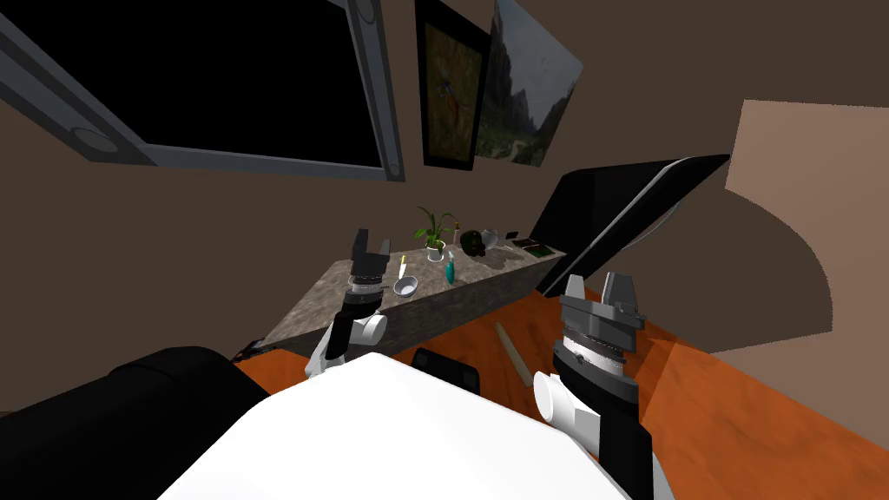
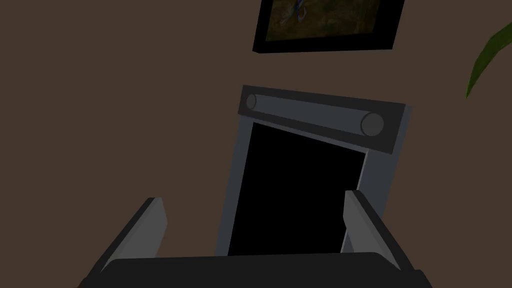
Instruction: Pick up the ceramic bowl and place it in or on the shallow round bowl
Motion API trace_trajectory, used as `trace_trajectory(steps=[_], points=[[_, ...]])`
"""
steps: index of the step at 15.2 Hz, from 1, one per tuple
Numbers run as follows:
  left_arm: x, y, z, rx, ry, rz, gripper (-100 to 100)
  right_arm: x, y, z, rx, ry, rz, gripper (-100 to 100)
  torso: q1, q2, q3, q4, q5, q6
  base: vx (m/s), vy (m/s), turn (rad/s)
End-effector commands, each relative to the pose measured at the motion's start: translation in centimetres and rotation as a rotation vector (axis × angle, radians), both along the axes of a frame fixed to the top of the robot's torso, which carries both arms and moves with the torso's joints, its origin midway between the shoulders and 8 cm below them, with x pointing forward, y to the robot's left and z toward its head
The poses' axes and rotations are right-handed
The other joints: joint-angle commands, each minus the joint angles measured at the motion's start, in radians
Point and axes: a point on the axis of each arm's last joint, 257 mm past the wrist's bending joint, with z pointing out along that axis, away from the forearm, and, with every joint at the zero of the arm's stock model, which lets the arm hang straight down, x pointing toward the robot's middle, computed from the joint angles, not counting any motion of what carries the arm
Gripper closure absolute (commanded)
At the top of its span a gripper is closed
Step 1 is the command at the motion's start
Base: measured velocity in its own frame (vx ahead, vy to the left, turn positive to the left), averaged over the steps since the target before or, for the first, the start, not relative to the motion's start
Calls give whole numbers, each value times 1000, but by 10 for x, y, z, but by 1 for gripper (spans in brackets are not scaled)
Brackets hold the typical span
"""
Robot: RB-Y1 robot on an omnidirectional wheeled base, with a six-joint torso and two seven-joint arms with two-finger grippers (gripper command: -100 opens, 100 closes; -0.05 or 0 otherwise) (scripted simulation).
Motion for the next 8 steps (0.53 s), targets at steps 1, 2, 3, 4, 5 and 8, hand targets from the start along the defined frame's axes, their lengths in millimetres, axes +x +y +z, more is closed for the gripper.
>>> trace_trajectory(steps=[1,2,3,4,5,8], points=[[4,-2,-3,23,21,-13,-100,0,0,0,0,0,0,0,0,0,0,0,0,0,4,-6,15],[8,-4,-5,37,41,-22,-100,0,0,0,0,0,0,0,0,0,0,0,0,0,5,-16,31],[12,-4,-9,49,66,-30,-100,0,0,0,0,0,0,0,0,0,0,0,0,0,5,-26,33],[18,-4,-13,59,94,-37,-100,0,0,0,0,0,0,0,-1,0,0,0,0,0,11,-36,45],[18,-3,-14,59,95,-37,-100,0,0,0,0,0,0,0,-2,-1,0,0,0,0,12,-36,35],[29,-1,-24,72,162,-48,-100,0,0,0,0,0,0,0,-2,-1,0,0,0,0,8,-34,31]])
